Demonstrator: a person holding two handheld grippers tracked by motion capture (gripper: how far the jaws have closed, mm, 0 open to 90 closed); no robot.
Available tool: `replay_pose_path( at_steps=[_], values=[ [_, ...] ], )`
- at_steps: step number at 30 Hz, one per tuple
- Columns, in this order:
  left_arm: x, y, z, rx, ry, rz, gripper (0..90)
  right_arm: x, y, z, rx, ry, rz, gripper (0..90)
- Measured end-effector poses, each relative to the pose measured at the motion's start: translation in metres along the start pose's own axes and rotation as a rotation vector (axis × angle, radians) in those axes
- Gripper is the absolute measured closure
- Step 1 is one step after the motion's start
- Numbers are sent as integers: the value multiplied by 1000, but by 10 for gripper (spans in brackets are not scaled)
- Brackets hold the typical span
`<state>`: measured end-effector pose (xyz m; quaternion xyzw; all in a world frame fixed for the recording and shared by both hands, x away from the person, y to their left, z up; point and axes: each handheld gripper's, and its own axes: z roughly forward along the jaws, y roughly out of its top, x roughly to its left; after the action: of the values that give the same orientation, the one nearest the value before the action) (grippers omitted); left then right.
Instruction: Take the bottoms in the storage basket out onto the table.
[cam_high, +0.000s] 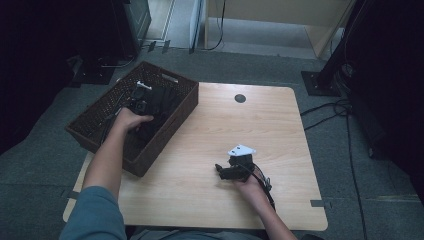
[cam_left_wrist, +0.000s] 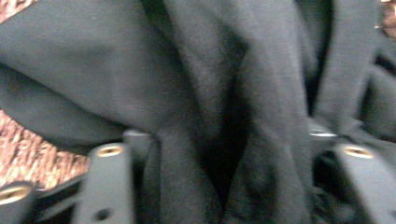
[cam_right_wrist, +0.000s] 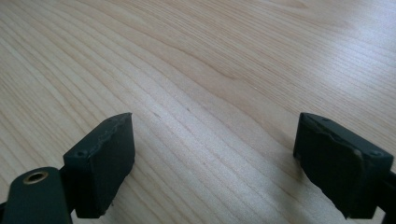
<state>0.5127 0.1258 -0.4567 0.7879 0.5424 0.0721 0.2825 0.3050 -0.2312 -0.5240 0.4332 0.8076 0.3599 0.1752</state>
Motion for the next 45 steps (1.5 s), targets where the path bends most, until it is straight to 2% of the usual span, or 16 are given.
replay_pose_path(
  at_steps=[4, 5, 7, 10, 13, 17, 21, 25, 26, 28, 29, 30, 32, 37, 40, 45],
  values=[
    [11, -2, 9, 27, 10, -47, 223, 0, 0, 0, 0, 0, 0, 125],
    [16, -4, 14, 35, 1, -89, 161, 0, 0, 0, 0, 0, 1, 125],
    [18, -6, 18, 30, -14, -95, 166, 0, 0, 0, 0, 0, 1, 125],
    [13, -8, 20, 11, -14, -63, 338, 0, 0, 0, -1, 2, -3, 124],
    [11, -7, 15, 30, -30, -33, 543, -1, 1, 1, -1, 5, -9, 125],
    [10, -6, 10, 46, -40, -43, 623, -1, 1, 1, -1, 5, -9, 124],
    [12, 0, -9, 64, -57, -72, 650, -1, 1, 1, -1, 6, -9, 125],
    [13, 4, -31, 22, -67, -90, 651, -1, 1, 1, -1, 5, -9, 125],
    [13, 7, -45, 9, -68, -97, 652, -1, 1, 1, -1, 5, -9, 126],
    [13, 9, -51, 3, -69, -97, 652, -1, 1, 1, -2, 5, -9, 126],
    [9, 12, -68, -26, -68, -92, 652, -1, 1, 1, -1, 5, -9, 125],
    [9, 12, -68, -26, -68, -92, 652, -1, 1, 1, -1, 5, -9, 125],
    [1, 15, -94, -67, -70, -70, 652, -1, 1, 1, -1, 5, -10, 125],
    [-10, 18, -128, -102, -64, -61, 650, -1, 1, 1, 1, 6, -9, 126],
    [-19, 20, -157, -148, -87, -73, 650, -3, 3, 2, 4, 7, -9, 130],
    [-39, 21, -185, -177, -117, -59, 648, -3, 5, 4, 0, -4, 7, 138]
  ],
)
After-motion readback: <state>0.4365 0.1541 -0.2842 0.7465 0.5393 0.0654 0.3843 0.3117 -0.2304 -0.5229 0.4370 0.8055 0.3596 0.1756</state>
